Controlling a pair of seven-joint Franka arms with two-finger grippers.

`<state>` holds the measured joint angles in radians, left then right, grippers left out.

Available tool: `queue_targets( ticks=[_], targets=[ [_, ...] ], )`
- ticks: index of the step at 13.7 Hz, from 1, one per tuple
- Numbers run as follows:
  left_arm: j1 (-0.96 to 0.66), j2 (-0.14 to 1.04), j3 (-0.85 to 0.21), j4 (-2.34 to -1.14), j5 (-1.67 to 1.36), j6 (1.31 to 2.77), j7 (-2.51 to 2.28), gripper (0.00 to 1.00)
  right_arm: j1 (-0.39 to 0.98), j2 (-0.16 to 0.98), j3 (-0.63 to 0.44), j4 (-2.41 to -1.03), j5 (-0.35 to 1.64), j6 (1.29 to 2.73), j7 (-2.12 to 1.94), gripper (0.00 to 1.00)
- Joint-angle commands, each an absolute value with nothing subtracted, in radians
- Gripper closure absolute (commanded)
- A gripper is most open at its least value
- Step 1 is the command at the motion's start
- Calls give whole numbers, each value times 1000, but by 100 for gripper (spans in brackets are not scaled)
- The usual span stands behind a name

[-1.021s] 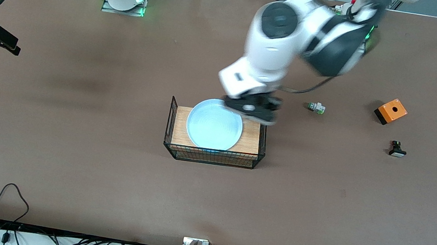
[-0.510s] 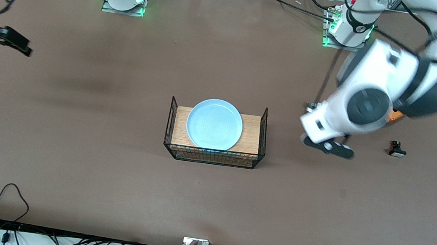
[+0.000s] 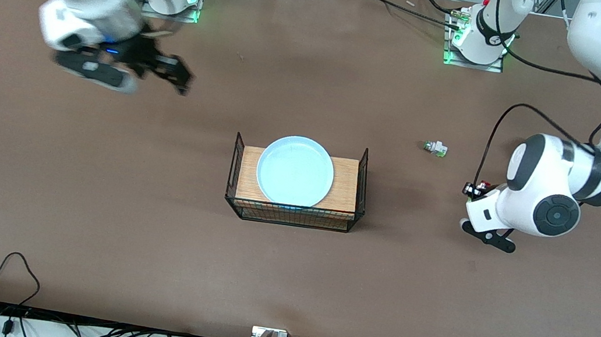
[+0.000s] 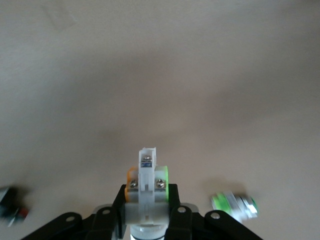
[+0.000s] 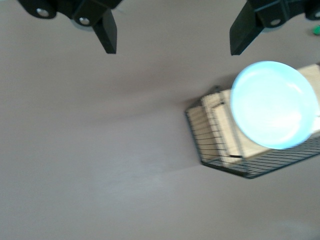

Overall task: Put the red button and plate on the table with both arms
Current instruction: 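Carry the button toward the orange box while the right gripper reaches out, then lower the button onto the table while the right gripper descends to the plate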

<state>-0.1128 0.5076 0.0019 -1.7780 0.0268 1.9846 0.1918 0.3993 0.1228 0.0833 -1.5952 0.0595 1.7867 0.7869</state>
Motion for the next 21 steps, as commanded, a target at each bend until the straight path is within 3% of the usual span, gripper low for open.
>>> queue_targets(
  ticks=[1,4,5,7,11,16,21],
  targets=[
    [-114,474,-9,-1963,23,2226,215,80,474,195,67,-1577,63,1864,928,0],
    [-114,506,-9,-1988,23,2295,215,76,523,250,67,-1577,64,1948,1108,0],
    [-115,505,-9,-1988,23,2296,213,64,537,267,67,-1577,64,1979,1162,0],
    [-115,505,-11,-1987,23,2290,213,0,554,308,67,-1577,66,2035,1225,0],
    [-115,473,-17,-1942,21,2166,199,0,578,380,67,-1577,126,2134,1373,0],
    [-121,427,-18,-1656,9,1727,181,0,609,455,67,-1577,124,2158,1391,0],
    [-126,367,-18,-1421,11,1499,155,0,629,509,67,-1577,123,2221,1454,0]
  ],
)
